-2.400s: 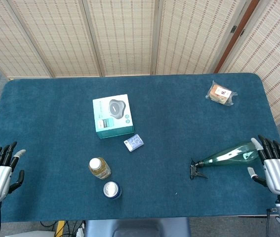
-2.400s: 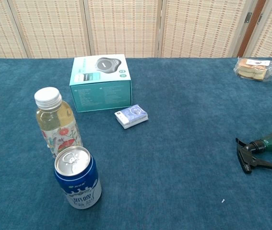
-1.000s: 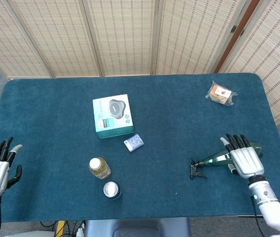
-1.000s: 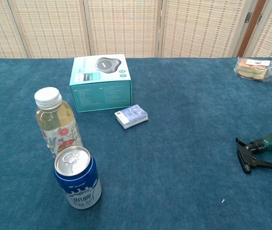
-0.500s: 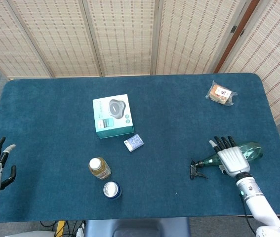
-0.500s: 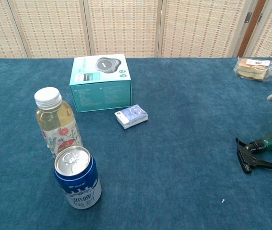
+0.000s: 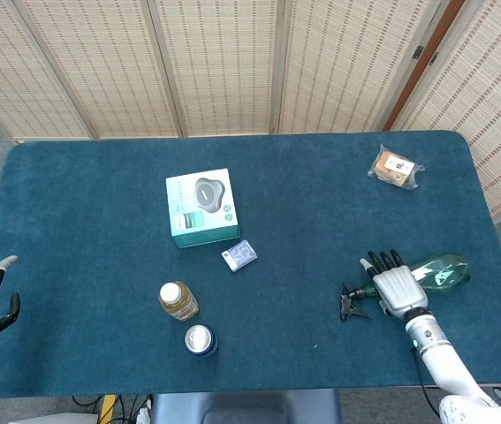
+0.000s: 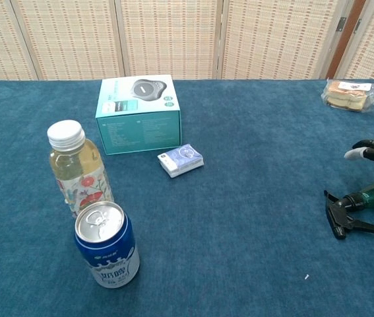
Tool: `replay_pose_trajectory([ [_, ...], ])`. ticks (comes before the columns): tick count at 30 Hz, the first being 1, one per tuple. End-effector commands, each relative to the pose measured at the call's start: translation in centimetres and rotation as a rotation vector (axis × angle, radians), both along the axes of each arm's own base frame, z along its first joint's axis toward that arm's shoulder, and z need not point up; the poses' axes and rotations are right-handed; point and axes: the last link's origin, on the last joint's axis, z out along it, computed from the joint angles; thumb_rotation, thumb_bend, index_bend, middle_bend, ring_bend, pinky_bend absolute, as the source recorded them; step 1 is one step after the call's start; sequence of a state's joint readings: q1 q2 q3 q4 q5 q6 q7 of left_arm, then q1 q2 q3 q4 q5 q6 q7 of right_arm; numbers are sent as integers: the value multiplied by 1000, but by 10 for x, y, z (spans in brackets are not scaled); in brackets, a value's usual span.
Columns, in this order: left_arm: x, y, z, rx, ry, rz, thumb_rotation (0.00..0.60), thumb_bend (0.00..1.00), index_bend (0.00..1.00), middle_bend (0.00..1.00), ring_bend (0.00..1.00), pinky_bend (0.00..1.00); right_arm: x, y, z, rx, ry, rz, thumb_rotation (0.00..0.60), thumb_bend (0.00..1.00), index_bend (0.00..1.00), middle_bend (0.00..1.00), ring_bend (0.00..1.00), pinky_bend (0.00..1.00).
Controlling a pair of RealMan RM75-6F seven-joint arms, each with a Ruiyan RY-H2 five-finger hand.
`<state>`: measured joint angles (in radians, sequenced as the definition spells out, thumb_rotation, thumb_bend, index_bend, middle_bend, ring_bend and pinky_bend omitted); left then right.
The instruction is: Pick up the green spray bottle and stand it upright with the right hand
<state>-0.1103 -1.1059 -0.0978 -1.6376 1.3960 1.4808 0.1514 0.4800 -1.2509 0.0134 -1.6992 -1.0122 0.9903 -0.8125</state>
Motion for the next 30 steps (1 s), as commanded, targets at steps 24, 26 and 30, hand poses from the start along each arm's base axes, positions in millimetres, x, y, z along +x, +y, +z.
replay_pose_trajectory([
  [24, -12, -2, -8, -10, 5, 18, 600, 508, 156, 0, 0, 0, -12, -5, -23, 34, 24, -7, 600, 287, 112, 223, 67, 173],
  [26, -13, -3, -9, -12, 7, 21, 600, 508, 156, 0, 0, 0, -12, -6, -26, 43, 18, -10, 600, 290, 136, 245, 87, 202],
  [30, -14, -4, -9, -11, 11, 23, 600, 508, 156, 0, 0, 0, -10, -7, -30, 51, 15, 2, 600, 296, 201, 298, 137, 258],
])
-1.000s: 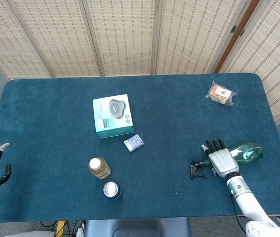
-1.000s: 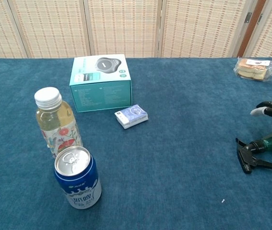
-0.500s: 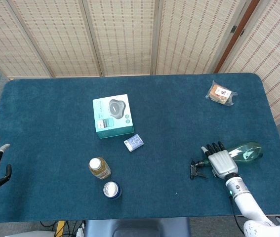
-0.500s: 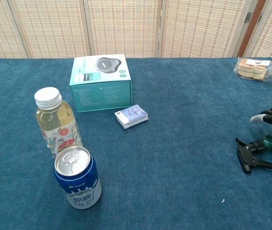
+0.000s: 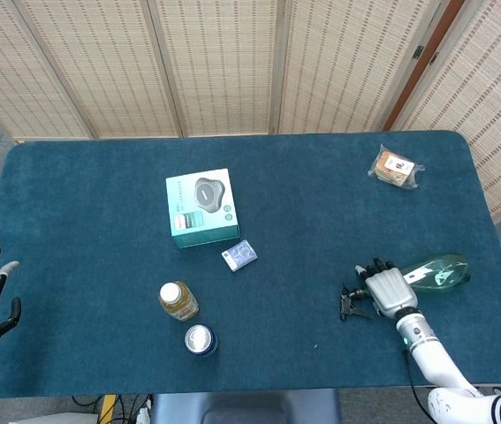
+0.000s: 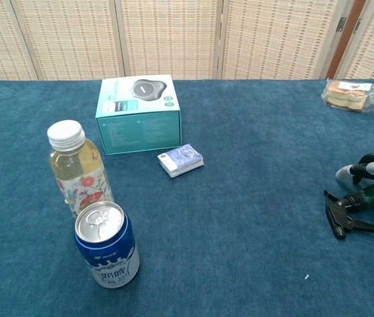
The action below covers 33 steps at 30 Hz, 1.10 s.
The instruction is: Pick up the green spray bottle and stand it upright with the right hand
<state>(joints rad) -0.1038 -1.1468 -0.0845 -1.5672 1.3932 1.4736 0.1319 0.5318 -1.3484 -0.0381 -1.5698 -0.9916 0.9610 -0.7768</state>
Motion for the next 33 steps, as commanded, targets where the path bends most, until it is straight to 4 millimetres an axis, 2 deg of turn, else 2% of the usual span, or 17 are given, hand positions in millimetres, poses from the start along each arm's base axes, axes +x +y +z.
replay_pose_trajectory([
  [1, -1, 0, -1, -2, 2, 3, 600, 508, 156, 0, 0, 0, 1, -1, -2, 5, -3, 6, 600, 299, 212, 308, 146, 270],
  [11, -5, 3, -3, -6, 3, 10, 600, 508, 156, 0, 0, 0, 0, -4, -3, -6, -8, 14, 600, 323, 298, 385, 221, 339],
  [18, -5, 3, -4, -6, 6, 14, 600, 507, 156, 0, 0, 0, 1, -4, -4, -9, -24, 31, 600, 342, 369, 473, 305, 412],
  [33, -7, 7, 2, 5, 1, 33, 600, 508, 156, 0, 0, 0, 17, -9, 10, -51, -57, 90, 600, 350, 392, 503, 334, 435],
])
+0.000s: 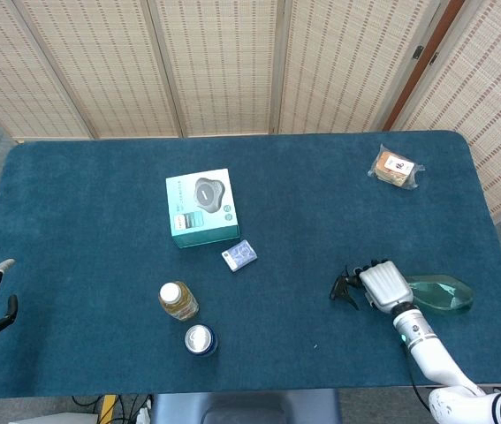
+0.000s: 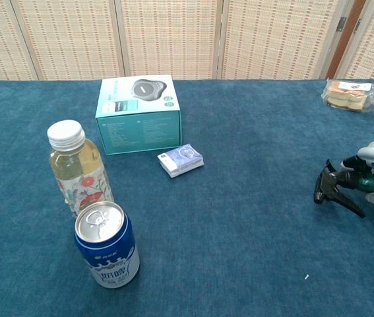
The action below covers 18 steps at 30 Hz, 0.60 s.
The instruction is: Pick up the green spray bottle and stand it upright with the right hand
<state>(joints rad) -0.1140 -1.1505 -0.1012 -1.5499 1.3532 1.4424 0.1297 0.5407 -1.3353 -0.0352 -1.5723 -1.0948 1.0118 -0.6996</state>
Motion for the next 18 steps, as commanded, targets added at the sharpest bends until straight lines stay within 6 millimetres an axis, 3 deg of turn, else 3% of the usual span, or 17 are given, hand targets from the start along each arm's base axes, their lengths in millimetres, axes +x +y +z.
replay_pose_trajectory([
  [1, 0, 0, 1, 0, 0, 2, 600, 508, 156, 0, 0, 0, 4, -2, 4, -13, -12, 11, 600, 350, 392, 503, 335, 435],
  [12, -2, 5, 9, 9, -5, 34, 600, 508, 156, 0, 0, 0, 24, -8, 27, -95, -123, 47, 600, 351, 406, 517, 352, 445],
  [18, -4, 4, 10, 4, -5, 42, 600, 508, 156, 0, 0, 0, 36, -10, 42, -163, -275, 45, 600, 351, 409, 519, 354, 448],
])
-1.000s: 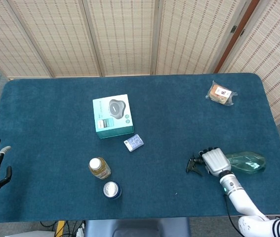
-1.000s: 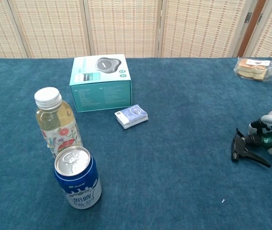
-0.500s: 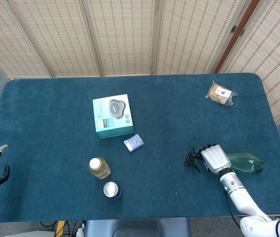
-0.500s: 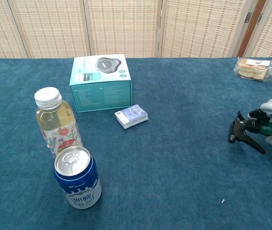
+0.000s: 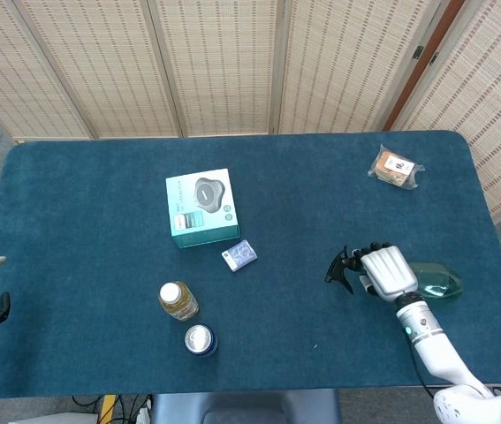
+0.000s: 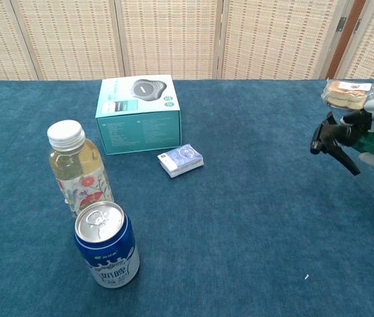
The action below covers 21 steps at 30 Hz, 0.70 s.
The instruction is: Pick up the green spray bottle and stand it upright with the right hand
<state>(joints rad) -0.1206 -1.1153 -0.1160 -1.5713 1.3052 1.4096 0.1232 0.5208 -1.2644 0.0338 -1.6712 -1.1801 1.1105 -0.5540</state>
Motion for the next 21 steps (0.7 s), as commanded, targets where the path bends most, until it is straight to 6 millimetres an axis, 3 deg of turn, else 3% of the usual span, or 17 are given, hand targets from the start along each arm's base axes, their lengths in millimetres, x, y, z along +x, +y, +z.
replay_pose_trajectory([
  [1, -1, -1, 0, -3, 2, 3, 600, 507, 156, 0, 0, 0, 7, -1, 13, -51, -120, 2, 600, 351, 409, 519, 354, 448],
  [13, 1, -2, -3, -17, 6, 4, 600, 507, 156, 0, 0, 0, 9, -1, 52, -144, -436, -47, 600, 351, 409, 519, 354, 448],
  [21, 7, -2, -5, -22, 20, -6, 600, 508, 156, 0, 0, 0, 15, 2, 65, -150, -614, -26, 600, 351, 409, 520, 356, 448],
])
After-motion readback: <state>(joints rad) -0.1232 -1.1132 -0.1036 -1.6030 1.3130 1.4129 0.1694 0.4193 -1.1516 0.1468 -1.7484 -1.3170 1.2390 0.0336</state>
